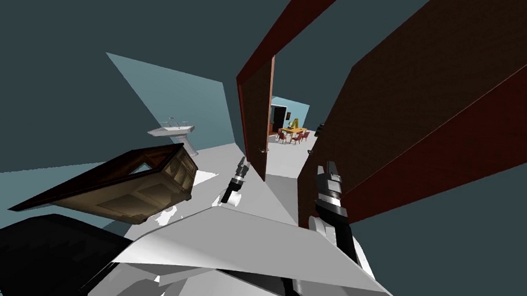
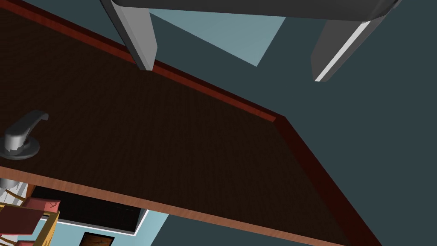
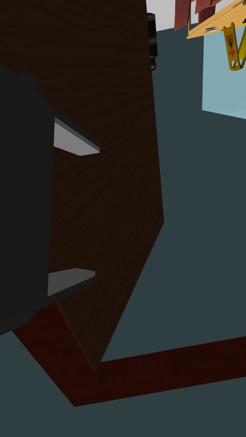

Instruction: Push the door open

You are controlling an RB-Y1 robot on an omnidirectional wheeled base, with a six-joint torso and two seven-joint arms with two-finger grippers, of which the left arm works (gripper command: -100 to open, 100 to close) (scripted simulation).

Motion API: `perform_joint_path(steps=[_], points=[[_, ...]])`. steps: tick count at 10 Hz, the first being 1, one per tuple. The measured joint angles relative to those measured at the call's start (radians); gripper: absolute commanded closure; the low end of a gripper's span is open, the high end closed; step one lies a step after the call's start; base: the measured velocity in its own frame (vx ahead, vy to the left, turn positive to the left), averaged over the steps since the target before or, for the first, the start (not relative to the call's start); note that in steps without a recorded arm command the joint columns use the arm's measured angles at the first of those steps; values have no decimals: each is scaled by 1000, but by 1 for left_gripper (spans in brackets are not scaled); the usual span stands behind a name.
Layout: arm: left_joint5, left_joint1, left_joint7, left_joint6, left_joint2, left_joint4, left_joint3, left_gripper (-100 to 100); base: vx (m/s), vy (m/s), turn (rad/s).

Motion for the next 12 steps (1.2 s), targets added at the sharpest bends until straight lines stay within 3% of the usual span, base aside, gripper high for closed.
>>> perform_joint_path(steps=[12], points=[[-16,-112,6,-68,10,280,-49,-100,79,80,-80]])
